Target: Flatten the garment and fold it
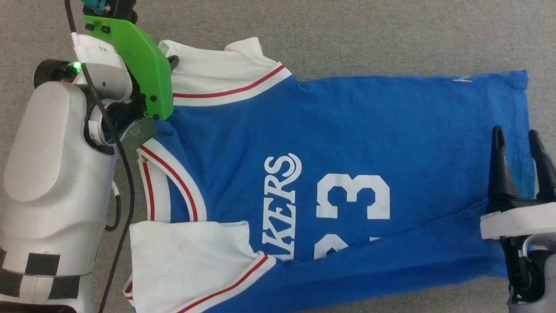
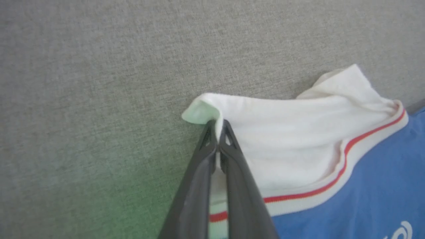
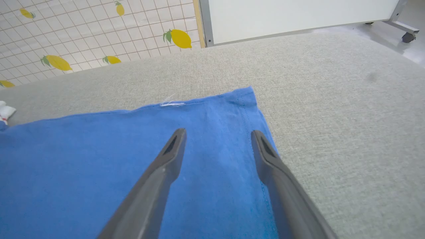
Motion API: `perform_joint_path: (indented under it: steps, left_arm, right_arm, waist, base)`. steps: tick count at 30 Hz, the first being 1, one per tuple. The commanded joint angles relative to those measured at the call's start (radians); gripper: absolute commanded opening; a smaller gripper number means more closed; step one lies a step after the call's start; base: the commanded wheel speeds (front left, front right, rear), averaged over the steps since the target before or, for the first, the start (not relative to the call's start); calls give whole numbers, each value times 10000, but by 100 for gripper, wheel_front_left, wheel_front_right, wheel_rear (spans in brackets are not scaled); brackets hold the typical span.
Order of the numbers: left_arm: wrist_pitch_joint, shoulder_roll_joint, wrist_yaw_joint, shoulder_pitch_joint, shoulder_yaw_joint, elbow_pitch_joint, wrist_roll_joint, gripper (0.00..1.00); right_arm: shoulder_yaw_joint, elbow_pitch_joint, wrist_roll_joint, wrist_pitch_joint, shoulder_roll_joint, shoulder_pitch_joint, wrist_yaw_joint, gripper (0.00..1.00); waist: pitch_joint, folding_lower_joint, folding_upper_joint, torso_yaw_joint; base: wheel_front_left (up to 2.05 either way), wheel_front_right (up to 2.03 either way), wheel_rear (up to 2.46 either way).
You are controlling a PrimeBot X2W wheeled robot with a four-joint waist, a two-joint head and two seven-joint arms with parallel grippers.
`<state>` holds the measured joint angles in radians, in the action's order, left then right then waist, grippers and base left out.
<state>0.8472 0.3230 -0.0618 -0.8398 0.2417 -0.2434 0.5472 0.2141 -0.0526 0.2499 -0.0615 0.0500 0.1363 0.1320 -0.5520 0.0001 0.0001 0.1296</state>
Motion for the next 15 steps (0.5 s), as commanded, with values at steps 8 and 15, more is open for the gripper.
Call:
perform_joint_path:
  steps: [8,15]
  left_arm:
    - [-947,-69,-305,473,195,-156,132,0]
    - [-1210,-138,-447,541,410,-31,289,0]
  right_arm:
    - [129,-837,85,1436,658,1305,-13,100]
    - [602,-17,571,5686,1830,2802,-13,100]
  waist:
    - [577,-1,-1,-333]
    - [579,-1,-1,-530]
  base:
    - [0,0,0]
    - [0,0,0]
